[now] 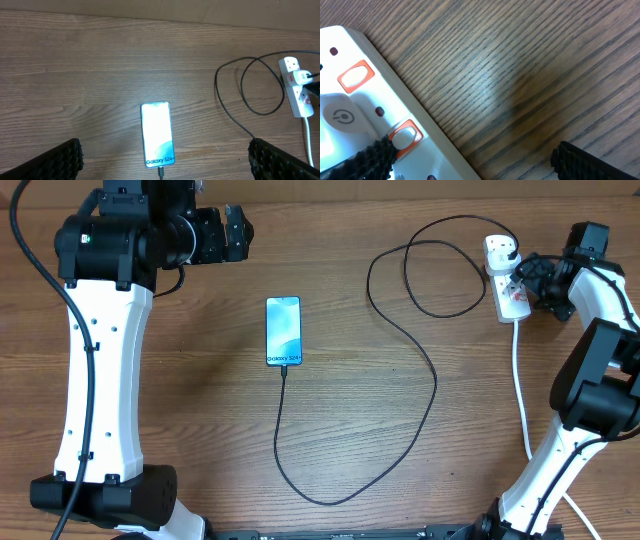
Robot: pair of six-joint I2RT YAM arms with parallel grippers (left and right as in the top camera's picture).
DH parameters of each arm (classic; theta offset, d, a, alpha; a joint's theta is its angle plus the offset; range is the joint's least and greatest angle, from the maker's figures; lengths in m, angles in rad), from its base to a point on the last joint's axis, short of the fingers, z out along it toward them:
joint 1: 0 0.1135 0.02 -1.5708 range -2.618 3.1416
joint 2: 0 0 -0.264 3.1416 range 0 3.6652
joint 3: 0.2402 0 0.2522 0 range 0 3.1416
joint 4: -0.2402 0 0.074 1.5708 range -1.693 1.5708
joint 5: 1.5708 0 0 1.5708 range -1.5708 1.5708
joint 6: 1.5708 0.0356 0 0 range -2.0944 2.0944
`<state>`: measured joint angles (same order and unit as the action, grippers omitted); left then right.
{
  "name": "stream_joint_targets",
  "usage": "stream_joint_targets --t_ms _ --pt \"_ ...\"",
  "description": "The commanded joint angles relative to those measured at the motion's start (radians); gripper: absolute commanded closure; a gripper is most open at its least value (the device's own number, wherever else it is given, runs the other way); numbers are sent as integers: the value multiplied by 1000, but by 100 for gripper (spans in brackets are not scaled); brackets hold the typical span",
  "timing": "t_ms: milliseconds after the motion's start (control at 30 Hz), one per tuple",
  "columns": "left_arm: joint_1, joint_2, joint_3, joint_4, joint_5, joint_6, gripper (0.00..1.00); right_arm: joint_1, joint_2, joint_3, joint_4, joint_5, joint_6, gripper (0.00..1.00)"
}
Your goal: Plug charger to phone and switch on socket
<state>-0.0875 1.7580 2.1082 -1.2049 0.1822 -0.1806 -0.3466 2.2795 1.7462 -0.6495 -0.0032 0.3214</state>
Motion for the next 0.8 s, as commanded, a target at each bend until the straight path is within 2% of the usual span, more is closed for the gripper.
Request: stream_joint_targets --t_ms 0,767 --pt "2 5 3 1 -7 9 0 12 27 -39 -20 -10 -12 0" --pt "2 5 3 1 -7 9 0 13 57 -39 -45 -44 -10 0"
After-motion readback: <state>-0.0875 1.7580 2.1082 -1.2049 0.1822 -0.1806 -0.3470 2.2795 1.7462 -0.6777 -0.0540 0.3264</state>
